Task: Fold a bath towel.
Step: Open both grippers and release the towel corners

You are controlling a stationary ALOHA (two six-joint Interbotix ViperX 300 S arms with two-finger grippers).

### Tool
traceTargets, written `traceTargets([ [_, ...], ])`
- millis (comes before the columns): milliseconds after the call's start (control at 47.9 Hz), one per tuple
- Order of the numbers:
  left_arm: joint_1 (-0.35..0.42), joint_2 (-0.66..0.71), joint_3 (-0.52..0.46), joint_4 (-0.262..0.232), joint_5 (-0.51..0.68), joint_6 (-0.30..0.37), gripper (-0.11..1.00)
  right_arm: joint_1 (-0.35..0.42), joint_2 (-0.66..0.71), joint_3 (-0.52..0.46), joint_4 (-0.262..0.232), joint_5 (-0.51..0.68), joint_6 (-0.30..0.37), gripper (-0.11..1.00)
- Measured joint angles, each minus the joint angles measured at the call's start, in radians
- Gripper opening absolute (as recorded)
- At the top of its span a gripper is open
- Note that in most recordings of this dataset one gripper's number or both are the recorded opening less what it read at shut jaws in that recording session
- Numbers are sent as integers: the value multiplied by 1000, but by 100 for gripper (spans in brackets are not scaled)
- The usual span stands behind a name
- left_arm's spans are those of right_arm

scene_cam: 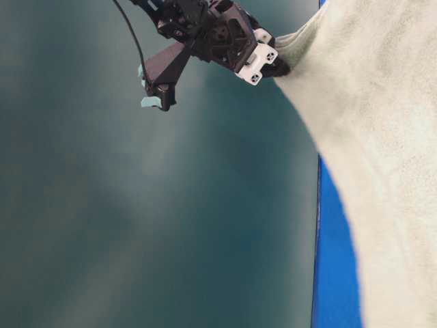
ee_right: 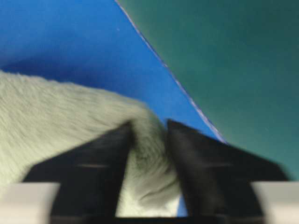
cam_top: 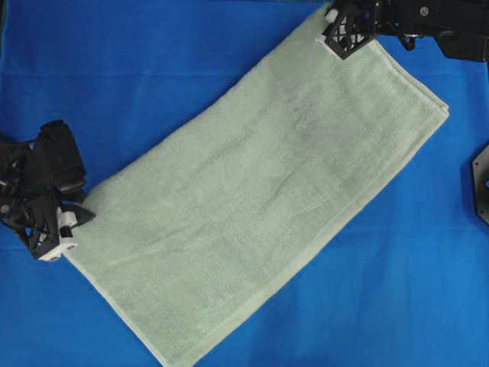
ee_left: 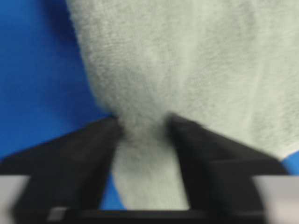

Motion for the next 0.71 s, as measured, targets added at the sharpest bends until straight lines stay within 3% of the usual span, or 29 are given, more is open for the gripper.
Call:
traceTargets([
  [84,0,-14,0,0,9,17,76,2,-14,8,11,49,0,68],
  [167,0,-34,-3,0,32,34,88,14,-54,31,31,103,-5,61],
  [334,0,-84,-12,0,84,54,86,66,-212,123,133,179,-48,61],
  [627,21,-106,-41,0,101,132,86,74,-445,293,453,224,-288,61],
  [710,31,-87,-51,0,100,152,86,74,-453,299,489,224,-314,61],
])
